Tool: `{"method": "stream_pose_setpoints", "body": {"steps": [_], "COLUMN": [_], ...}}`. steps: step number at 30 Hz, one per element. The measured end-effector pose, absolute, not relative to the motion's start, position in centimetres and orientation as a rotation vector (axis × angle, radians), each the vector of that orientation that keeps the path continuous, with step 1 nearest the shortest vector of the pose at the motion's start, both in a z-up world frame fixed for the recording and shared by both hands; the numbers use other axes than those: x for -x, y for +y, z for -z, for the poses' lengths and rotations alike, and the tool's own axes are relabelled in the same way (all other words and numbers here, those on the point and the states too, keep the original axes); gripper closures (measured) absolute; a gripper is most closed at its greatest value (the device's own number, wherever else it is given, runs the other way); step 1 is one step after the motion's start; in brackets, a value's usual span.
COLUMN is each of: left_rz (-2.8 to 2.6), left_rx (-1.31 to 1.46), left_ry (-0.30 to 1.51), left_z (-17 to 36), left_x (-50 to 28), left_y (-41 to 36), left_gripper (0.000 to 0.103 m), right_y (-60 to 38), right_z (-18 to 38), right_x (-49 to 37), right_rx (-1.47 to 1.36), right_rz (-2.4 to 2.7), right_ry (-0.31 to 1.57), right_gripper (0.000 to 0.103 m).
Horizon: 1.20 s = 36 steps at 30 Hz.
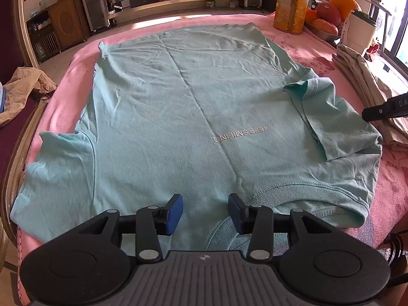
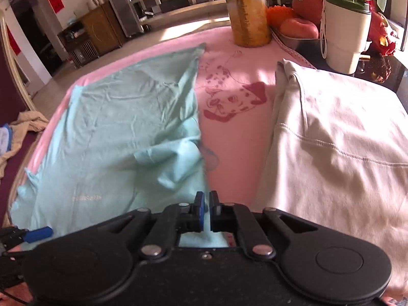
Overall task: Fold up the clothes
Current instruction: 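Fold the grasped side and sleeve over the shirt body with the right tool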
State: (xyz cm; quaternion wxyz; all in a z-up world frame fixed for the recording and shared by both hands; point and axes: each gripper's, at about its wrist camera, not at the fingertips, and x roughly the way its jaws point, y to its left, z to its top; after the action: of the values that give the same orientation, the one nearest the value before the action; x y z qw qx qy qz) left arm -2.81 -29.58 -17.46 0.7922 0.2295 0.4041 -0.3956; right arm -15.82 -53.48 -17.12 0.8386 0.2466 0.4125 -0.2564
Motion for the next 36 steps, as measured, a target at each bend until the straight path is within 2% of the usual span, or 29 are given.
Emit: {"method": "stream_pose_setpoints", "body": {"steps": [4, 8, 13, 17, 19, 22, 28, 33, 36], "left_rz": [0.853, 0.853, 0.831, 0.794, 0.758, 0.706, 0.727, 0.736, 0.728], "left_rx": [-0.495, -0.49, -0.498, -0.451, -0.446, -0.459, -0.447, -0.451, -0.458], "left_ry": [0.869, 0.875, 0.887, 0.867, 0.847, 0.836, 0.878, 0.876, 0.893], "left_z": [17.4, 17.4, 16.4, 13.8, 13.0, 13.9, 16.2, 16.6, 17.1], "left_x": [2.7, 2.5, 2.3, 1.2, 0.3, -1.0, -2.0, -1.9, -1.9], "left_y": [-29.5, -29.5, -29.2, -27.9, -27.4, -27.4, -27.4, -27.8, -27.9], "left_gripper": [0.06, 0.06, 0.06, 0.059, 0.055, 0.055, 0.056, 0.056, 0.056], "right_y": [-52.1, -50.9, -51.6, -50.7, -50.3, -50.4, -53.2, -54.0, -54.0], "right_z": [18.7, 17.7, 14.3, 9.7, 8.6, 10.6, 14.9, 16.5, 17.6], "right_x": [15.3, 16.3, 18.3, 16.2, 14.4, 10.3, 6.7, 5.2, 4.3], "right_rx": [-0.462, -0.402, -0.504, -0.368, -0.292, -0.259, -0.552, -0.557, -0.531], "right_rz": [0.498, 0.524, 0.531, 0.461, 0.421, 0.352, 0.327, 0.408, 0.443], "right_ry": [1.026, 1.09, 0.964, 0.879, 0.883, 0.923, 0.869, 0.892, 0.93], "right_gripper": [0.097, 0.097, 0.096, 0.092, 0.086, 0.085, 0.084, 0.078, 0.08]}}
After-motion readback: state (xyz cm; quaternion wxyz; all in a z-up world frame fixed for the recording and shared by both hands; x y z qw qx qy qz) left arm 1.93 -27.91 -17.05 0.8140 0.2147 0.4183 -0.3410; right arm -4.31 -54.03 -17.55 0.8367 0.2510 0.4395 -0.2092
